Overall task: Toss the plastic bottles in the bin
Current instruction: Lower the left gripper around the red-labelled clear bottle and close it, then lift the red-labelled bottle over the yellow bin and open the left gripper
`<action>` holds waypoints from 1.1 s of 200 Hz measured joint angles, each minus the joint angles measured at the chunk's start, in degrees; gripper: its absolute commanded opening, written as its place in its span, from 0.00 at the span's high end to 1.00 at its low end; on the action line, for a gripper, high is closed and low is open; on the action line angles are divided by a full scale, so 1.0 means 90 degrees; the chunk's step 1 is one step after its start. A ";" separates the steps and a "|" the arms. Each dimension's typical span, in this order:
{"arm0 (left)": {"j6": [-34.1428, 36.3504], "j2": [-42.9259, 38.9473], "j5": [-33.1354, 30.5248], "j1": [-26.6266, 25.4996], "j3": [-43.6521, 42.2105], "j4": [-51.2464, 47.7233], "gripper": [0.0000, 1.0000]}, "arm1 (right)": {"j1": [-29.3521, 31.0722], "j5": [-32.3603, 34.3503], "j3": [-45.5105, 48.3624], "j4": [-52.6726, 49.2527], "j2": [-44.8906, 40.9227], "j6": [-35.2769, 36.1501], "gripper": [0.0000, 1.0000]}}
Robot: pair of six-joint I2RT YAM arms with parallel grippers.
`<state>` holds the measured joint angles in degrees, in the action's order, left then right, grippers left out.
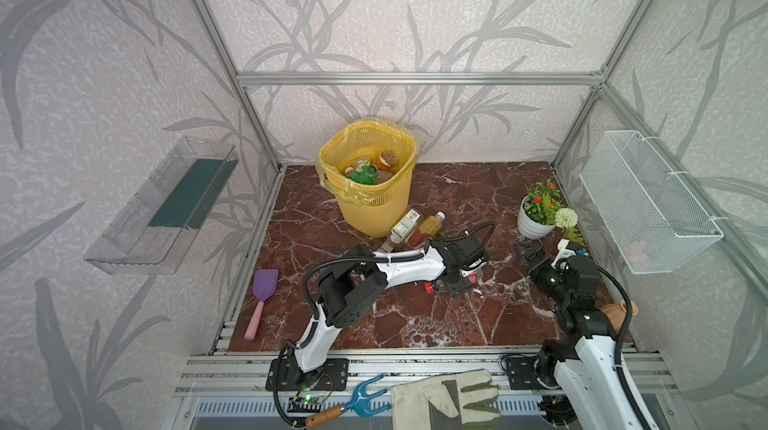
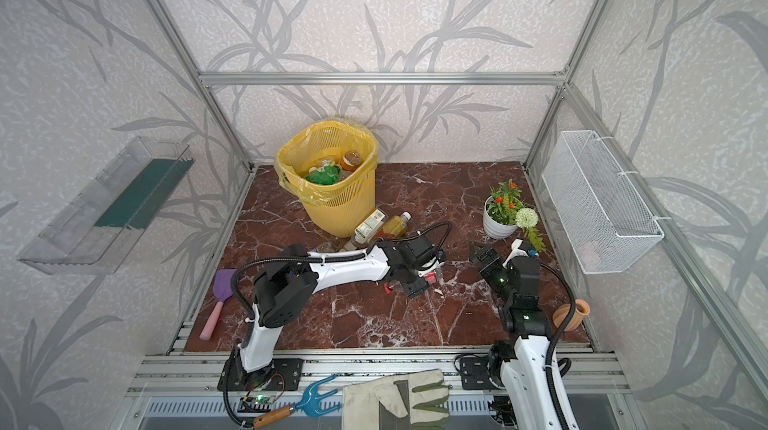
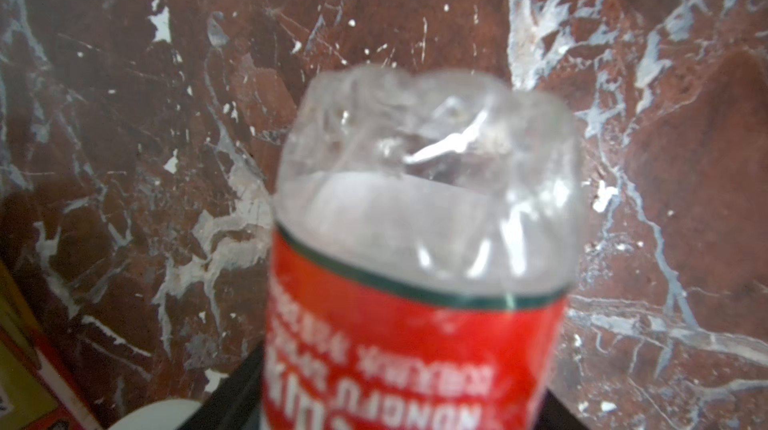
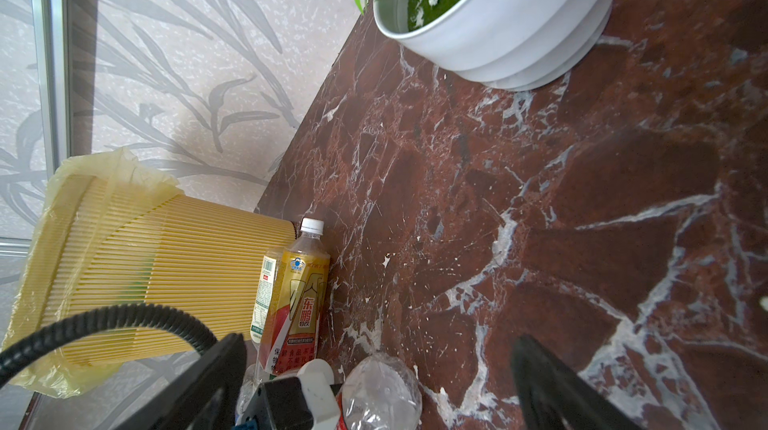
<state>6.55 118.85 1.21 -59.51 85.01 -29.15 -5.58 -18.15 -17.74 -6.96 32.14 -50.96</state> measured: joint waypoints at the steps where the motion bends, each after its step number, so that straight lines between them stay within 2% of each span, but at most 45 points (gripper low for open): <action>1: -0.0007 -0.0010 0.0005 0.0000 -0.0010 0.0012 0.37 | 0.0000 0.0000 0.0000 0.0000 0.0000 0.0000 0.01; 27: -0.0078 -0.0282 0.0121 0.0000 -0.0299 0.0185 0.37 | -0.0007 -0.0002 0.0012 0.0000 -0.0005 0.0000 0.01; 53: -0.0163 -0.0925 0.0175 0.0000 -0.0578 0.0308 0.38 | -0.0012 -0.0024 0.0036 0.0002 -0.0010 -0.0002 0.01; 120: -0.0291 -0.3633 -0.0199 -0.0044 -0.1188 0.1115 0.40 | -0.0017 -0.0066 0.0129 0.0049 -0.0005 -0.0053 0.01; 145: -0.0238 -0.4770 -0.0678 -0.0233 -0.1727 0.1659 0.40 | -0.0017 -0.0126 0.0129 0.0141 0.0039 -0.0087 0.01; 168: 0.0000 -0.5685 -0.1455 -0.0527 -0.2103 0.2025 0.44 | -0.0017 -0.0172 0.0129 0.0243 0.0112 -0.0129 0.01; 189: 0.0406 -0.6261 -0.2103 -0.0716 -0.2278 0.2448 0.44 | -0.0017 -0.0214 0.0129 0.0355 0.0192 -0.0153 0.01; 220: 0.1158 -0.6744 -0.2786 -0.0697 -0.2475 0.2941 0.42 | -0.0017 -0.0236 0.0129 0.0427 0.0282 -0.0170 0.01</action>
<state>16.97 58.15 -23.86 -65.78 62.74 -2.68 -5.74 -20.27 -16.58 -3.11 34.68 -52.49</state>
